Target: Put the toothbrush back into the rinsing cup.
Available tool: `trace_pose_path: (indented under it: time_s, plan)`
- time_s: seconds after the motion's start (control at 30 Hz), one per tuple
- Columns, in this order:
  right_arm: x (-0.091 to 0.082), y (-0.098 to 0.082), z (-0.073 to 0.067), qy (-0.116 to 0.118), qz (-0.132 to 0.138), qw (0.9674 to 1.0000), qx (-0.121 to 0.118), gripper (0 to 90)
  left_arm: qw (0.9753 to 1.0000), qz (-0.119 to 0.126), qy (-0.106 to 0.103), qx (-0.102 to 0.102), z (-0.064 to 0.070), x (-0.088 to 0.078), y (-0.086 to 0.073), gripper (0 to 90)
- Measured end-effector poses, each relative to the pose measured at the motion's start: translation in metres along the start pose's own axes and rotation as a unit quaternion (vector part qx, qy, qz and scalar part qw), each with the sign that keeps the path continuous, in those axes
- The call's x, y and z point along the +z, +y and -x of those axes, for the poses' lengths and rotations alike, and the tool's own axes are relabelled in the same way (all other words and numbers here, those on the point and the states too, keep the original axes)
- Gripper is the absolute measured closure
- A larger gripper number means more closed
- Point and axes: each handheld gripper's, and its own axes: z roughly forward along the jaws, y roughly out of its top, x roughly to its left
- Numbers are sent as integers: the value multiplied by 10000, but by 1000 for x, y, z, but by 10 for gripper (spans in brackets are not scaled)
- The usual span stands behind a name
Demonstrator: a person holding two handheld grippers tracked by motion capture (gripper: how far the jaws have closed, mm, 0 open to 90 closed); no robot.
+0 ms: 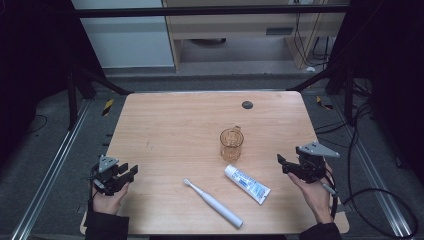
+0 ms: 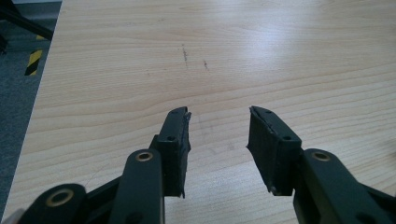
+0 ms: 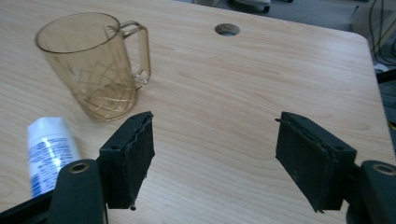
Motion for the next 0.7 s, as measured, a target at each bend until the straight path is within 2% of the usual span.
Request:
trace_pose_path:
  time_s: [0.3,0.7]
  plan:
    - [-6,9,-26,448,-213,9985,-243,320,9999,-88,29,89,4,1,-2,550]
    - [-5,20,-72,1008,-568,9913,-631,380,9997,-181,26,170,6,6,-6,552]
